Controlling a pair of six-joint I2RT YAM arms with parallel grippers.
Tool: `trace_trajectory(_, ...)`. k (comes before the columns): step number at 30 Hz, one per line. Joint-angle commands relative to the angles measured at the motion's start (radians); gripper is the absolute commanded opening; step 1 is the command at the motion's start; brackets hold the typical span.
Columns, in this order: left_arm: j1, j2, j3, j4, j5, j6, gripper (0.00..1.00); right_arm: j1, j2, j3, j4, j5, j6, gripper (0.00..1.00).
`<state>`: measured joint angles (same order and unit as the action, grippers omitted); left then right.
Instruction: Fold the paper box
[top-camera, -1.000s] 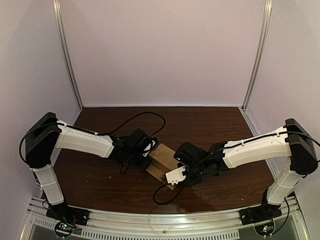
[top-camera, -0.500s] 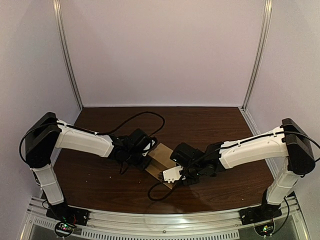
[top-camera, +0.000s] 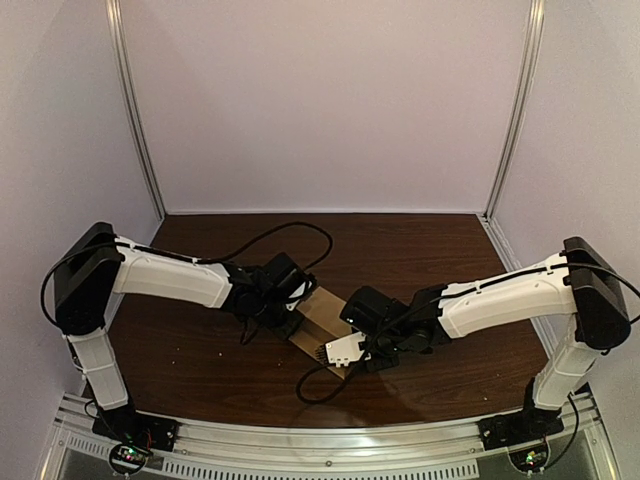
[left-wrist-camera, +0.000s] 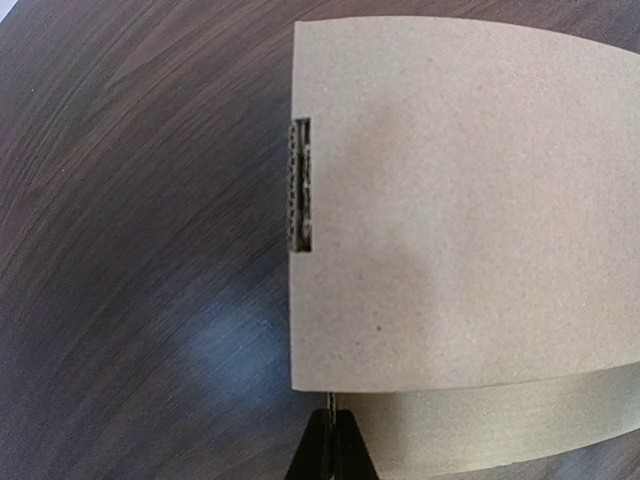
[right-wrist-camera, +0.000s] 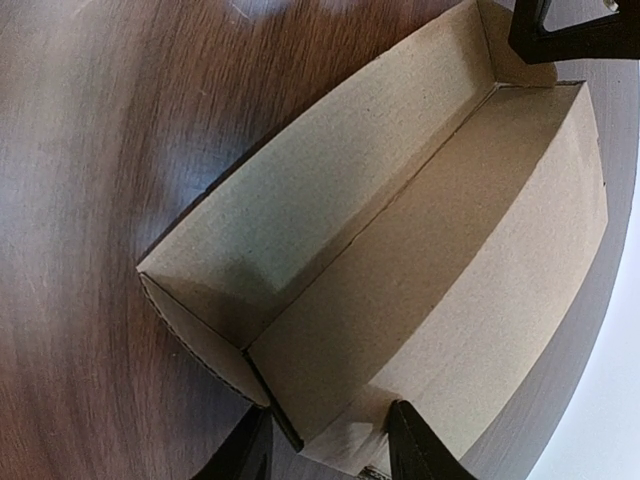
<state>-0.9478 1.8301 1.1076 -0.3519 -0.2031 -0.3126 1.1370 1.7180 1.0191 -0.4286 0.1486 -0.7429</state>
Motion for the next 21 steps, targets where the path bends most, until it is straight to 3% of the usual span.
trace_trajectory(1, -0.013, 0.024, 0.068, -0.034, 0.084, -0.008, 0.00, 0.011, 0.116, -0.075, -0.129, -0.140, -0.021, 0.40)
trace_trajectory(11, -0.002, 0.043, 0.093, -0.059, 0.102, -0.005, 0.00, 0.010, 0.108, -0.088, -0.140, -0.146, -0.052, 0.45)
trace_trajectory(21, -0.002, 0.044, 0.109, -0.083, 0.114, -0.007, 0.00, 0.013, 0.124, -0.073, -0.144, -0.145, -0.039, 0.39)
